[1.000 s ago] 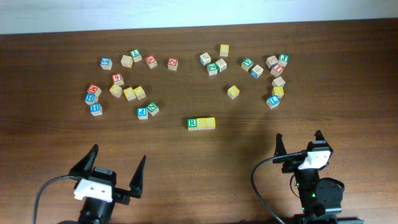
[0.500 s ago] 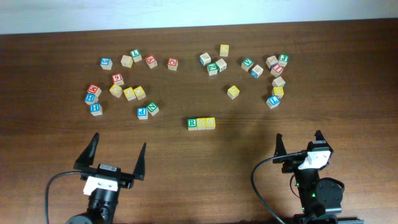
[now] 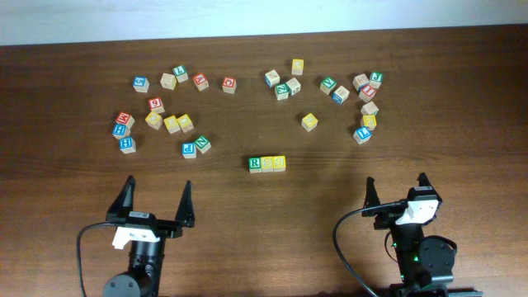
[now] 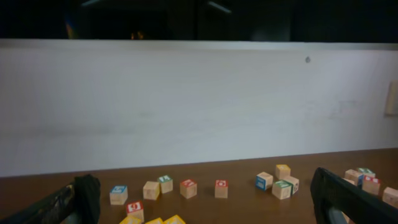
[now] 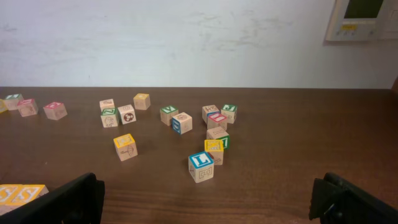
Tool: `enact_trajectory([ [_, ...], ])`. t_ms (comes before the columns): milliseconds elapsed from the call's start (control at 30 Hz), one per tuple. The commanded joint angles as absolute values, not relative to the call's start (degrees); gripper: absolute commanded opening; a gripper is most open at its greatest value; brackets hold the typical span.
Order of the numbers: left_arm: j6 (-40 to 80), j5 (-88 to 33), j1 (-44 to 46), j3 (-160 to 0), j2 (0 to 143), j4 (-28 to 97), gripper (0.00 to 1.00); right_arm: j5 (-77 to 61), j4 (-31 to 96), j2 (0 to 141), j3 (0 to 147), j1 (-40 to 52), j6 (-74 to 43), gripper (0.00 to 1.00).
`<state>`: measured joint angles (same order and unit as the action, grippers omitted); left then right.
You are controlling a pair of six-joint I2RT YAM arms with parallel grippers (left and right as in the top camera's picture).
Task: Spell out RSS
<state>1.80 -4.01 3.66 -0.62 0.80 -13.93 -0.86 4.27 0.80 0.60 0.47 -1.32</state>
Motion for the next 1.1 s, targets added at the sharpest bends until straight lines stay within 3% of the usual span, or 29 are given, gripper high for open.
enact_trajectory([
  [0,3.2,-1.6,2.9,-0.5,0.3,-10.8,0.99,-0.2,4.7,0.2,0.3,0.7,-1.5,0.98],
  [267,3.2,-1.3,2.3,-0.5,0.3,5.0,0.99,-0.2,4.7,0.2,0.3,0.7,-1.5,0.98],
  [533,8.3,-1.2,1.7,-0.5,0.3,4.8,0.99,-0.2,4.7,0.2,0.3,0.7,-1.5,0.98],
  [1067,0.4,0.0,0.6,-0.5,0.3,5.0,0.99,-0.2,4.7,0.2,0.3,0.7,-1.5,0.98],
])
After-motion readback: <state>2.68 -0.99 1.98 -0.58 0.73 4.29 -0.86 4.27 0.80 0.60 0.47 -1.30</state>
